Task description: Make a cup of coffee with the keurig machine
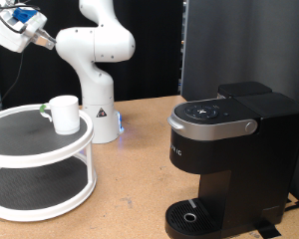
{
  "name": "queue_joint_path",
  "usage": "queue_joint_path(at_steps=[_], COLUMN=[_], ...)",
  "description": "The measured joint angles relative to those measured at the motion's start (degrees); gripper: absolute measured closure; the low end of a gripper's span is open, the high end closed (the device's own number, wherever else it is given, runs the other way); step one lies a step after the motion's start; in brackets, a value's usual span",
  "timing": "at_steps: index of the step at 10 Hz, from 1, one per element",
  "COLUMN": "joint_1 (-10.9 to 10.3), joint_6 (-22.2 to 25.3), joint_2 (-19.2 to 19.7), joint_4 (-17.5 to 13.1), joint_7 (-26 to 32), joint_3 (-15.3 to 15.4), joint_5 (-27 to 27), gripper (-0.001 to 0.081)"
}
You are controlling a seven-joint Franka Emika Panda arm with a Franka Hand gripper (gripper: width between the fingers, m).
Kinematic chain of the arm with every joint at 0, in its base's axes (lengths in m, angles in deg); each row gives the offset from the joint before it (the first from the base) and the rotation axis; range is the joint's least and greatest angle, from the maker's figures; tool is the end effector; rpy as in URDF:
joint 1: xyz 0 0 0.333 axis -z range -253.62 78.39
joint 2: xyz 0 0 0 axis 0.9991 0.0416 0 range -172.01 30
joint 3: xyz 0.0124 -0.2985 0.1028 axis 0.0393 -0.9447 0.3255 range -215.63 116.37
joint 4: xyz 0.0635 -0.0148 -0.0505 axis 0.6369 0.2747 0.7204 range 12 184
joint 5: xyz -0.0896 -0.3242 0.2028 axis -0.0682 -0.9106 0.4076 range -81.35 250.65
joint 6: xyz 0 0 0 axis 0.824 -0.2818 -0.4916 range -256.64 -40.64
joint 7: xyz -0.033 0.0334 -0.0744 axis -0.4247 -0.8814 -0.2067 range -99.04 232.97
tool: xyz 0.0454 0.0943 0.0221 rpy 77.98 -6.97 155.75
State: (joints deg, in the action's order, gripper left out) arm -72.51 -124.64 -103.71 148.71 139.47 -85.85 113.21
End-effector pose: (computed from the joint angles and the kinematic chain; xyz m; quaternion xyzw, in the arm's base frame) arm 0.2445 -0.2378 0.4632 -0.8599 -0.2032 -0.2091 0.4190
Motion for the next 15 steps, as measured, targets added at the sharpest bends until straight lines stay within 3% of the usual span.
queue_joint_path(at_steps=[8,15], joint_1=[0.1,0.1], joint_6=[0.0,-0.6], joint_2=[0.0,0.1], joint_4=[-0.2,0.7], joint_7=[2.2,3.0], joint_3=[-2.8,-3.1], joint_5=[-4.1,-7.1], gripper=[0.0802,0.0802])
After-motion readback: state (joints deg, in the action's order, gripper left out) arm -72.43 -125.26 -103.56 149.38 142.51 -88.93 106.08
